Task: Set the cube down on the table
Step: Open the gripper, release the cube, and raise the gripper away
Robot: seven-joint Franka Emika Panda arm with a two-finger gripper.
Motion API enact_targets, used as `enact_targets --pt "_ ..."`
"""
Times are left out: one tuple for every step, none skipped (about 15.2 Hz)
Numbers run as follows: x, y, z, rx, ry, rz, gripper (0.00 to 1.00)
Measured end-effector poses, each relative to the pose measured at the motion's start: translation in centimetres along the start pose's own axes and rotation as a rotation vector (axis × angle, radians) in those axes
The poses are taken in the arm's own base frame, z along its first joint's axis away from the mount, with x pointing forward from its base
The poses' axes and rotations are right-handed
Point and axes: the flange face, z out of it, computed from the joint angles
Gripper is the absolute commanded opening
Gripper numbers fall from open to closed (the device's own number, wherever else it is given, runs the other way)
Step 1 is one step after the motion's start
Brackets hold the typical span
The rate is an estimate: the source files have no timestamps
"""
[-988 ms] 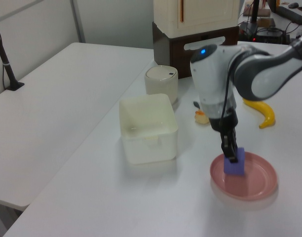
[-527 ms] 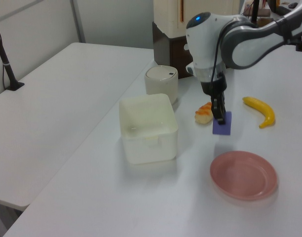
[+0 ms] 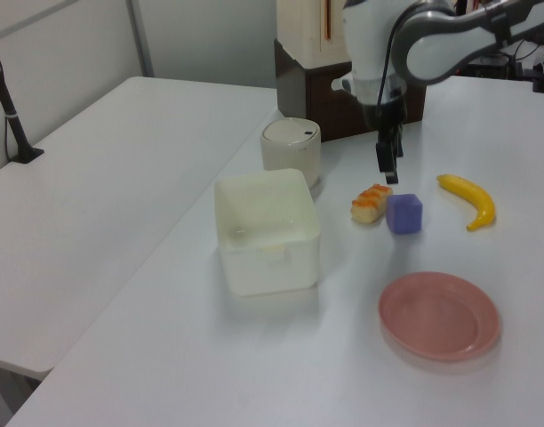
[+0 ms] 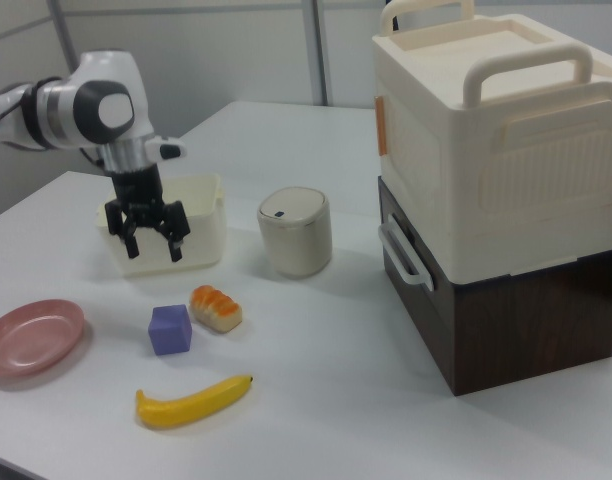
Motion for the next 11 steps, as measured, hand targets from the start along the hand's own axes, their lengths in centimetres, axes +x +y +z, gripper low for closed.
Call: enact_targets --pt "-0.2 0.9 -1.0 0.003 0.019 0.014 1.0" --pt "-0.4 1.9 -2.2 0.007 0.04 0.029 1.0" --pt "-0.7 2.9 -3.4 0.012 0.064 0.046 1.0" --pt "-1.1 4.0 -4.6 0.015 0.086 0.063 1.0" --pt "-1.6 5.2 -5.9 0.019 0.106 0.081 1.0" --pt "-2.1 6.4 -7.2 0.023 0.126 0.103 1.0" --pt "-2.7 7.8 -8.5 0.027 0.144 0.125 1.0" --pt "-3.4 9.1 -9.7 0.03 0.165 0.147 1.0" --pt "-4.0 10.2 -10.7 0.033 0.184 0.167 1.0" --pt "-4.6 11.1 -11.5 0.036 0.2 0.181 1.0" --pt "-5.1 11.6 -12.1 0.037 0.211 0.19 1.0"
